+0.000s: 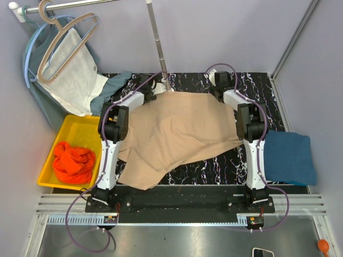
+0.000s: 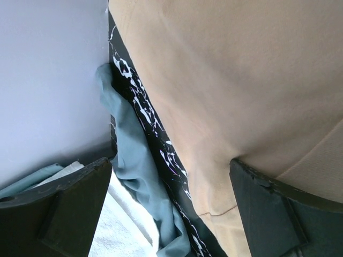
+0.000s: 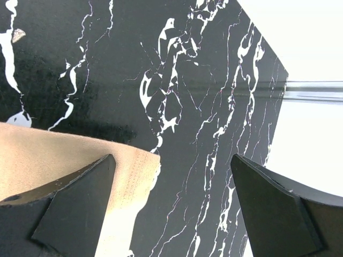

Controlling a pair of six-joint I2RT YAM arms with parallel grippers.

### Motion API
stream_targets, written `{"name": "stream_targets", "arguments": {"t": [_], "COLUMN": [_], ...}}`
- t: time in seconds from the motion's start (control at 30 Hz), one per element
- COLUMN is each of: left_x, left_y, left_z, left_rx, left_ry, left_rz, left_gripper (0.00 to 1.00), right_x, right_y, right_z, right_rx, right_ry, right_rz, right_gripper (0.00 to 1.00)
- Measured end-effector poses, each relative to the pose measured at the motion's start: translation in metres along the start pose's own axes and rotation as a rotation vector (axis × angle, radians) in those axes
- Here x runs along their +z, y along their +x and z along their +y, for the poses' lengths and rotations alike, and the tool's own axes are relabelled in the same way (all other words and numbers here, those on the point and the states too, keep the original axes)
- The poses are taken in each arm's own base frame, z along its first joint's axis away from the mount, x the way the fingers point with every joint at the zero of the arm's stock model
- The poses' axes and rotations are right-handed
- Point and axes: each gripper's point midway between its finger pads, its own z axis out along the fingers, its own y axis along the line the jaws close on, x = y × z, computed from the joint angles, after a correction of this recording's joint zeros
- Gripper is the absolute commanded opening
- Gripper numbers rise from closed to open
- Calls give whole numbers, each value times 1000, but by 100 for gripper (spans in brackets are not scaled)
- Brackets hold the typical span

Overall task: Fold and stack the t-shirts
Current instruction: Flatten the tshirt out, then fold the tshirt

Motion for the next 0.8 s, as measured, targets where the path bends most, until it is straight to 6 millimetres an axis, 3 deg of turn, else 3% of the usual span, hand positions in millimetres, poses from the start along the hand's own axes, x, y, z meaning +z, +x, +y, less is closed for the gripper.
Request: {"name": "stream_targets", "arguments": {"t": [0.2, 0.43, 0.57, 0.8], "left_x": [1, -19, -45, -108], "left_y": [9, 34, 49, 63], "left_z": [4, -1, 0, 31], "left_rx": [-52, -100, -109, -173], "left_ry": [-74, -91, -96, -174], "left_rz": [7, 44, 61, 33], "left_gripper": [99, 99, 99, 99], "right_x": [-4, -26, -41, -84], "right_y": [4, 19, 23, 13], "right_z": [1, 7, 14, 19], "right_rx": [6, 0, -11, -19], "right_ry": [-1, -28, -47, -65], "right_rz": [-4, 18, 24, -8], "right_gripper": [100, 100, 100, 100]}}
